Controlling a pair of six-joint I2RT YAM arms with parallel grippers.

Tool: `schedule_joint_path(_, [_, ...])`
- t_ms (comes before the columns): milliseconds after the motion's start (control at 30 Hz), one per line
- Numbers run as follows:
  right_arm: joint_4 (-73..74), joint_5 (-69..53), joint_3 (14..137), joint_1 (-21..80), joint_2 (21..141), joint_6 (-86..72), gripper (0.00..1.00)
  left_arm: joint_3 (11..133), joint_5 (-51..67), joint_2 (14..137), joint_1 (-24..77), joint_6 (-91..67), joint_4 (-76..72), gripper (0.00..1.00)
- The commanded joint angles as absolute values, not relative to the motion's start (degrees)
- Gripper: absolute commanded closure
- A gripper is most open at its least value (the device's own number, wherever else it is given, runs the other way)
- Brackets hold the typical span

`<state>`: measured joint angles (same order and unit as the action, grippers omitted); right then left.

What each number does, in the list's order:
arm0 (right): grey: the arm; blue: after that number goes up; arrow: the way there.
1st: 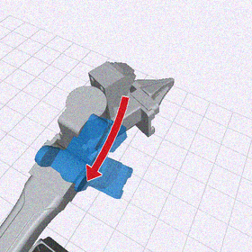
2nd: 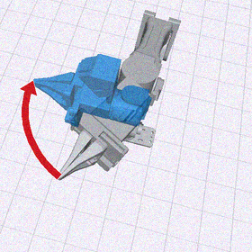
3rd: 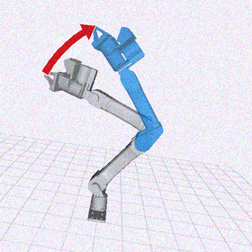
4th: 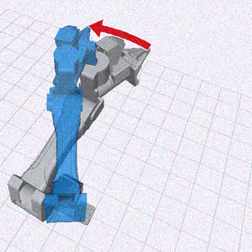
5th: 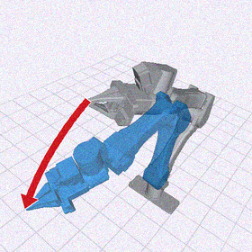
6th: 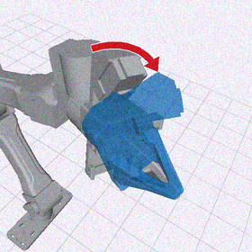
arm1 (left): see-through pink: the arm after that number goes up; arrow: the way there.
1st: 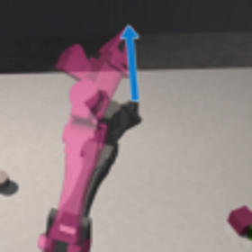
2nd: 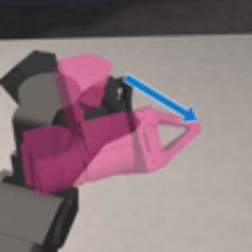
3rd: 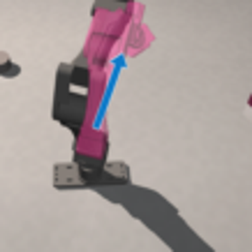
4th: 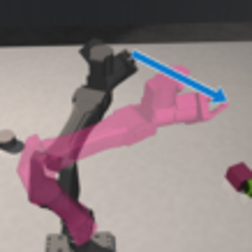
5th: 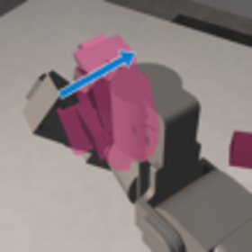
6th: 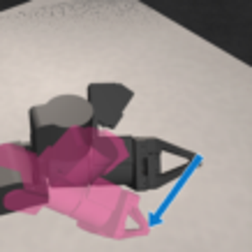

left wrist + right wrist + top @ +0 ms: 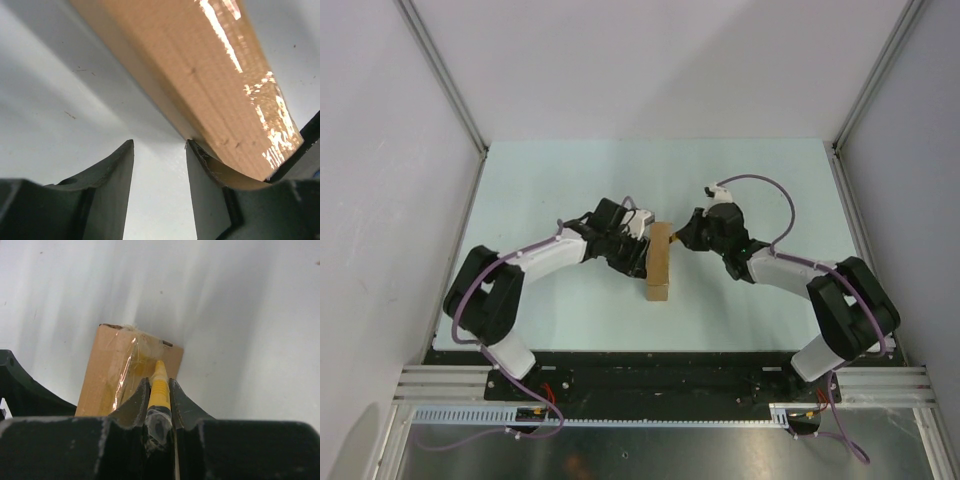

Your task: Unpack the express box

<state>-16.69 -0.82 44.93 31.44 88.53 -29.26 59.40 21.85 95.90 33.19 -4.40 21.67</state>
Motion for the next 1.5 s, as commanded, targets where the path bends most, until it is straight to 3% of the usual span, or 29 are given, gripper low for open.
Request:
schedule_joint_path(0, [-20.57, -2.81, 50.00, 33.75, 90.96, -26.63, 1.00, 58.45, 19.97, 90.44, 31.73, -6.50, 20.21, 0.48])
schedule_joint_path(133, [-19.87, -1.93, 50.45, 34.10, 91.14, -26.45, 1.00, 59.58, 9.97, 86.93, 29.71, -7.65, 20.21, 0.40])
schedule_joint_path(233, [-18.64, -1.23, 50.71, 33.66, 90.36, -25.84, 1.00, 62.82, 3.09, 84.82, 27.95, -7.04, 19.95, 0.29])
schedule_joint_path(333, [-16.70, -0.09, 50.89, 32.79, 88.77, -25.66, 1.00, 68.00, -6.57, 84.29, 26.55, -5.81, 19.34, 0.01])
schedule_joint_path(433, [-13.81, 1.84, 50.98, 31.73, 86.40, -25.49, 1.00, 74.76, -6.86, 86.64, 24.26, -5.01, 18.11, 0.00])
schedule_joint_path(567, [-6.36, 5.70, 50.98, 32.16, 81.31, -23.82, 1.00, 84.45, 2.87, 93.41, 21.80, -4.57, 18.02, 0.00])
schedule_joint_path(700, [-0.18, 9.92, 50.89, 35.59, 73.32, -20.31, 1.00, 90.87, 13.95, 100.01, 21.88, -4.22, 17.40, 0.14])
schedule_joint_path(767, [4.72, 10.72, 50.98, 38.93, 68.31, -17.68, 1.00, 93.33, 16.95, 103.43, 22.15, -4.22, 17.49, 0.18])
schedule_joint_path(1000, [11.52, 9.32, 49.93, 53.77, 59.07, -10.73, 1.00, 96.68, 27.33, 109.06, 24.78, -0.18, 16.61, 0.19])
schedule_joint_path(1167, [7.13, 9.75, 49.39, 61.16, 64.75, -8.61, 1.00, 97.03, 31.72, 111.27, 26.80, 2.37, 16.70, 0.20])
schedule_joint_path(1467, [0.62, 16.69, 49.92, 64.33, 76.98, -10.98, 1.00, 93.96, 27.33, 113.55, 27.77, 0.35, 16.70, 0.21])
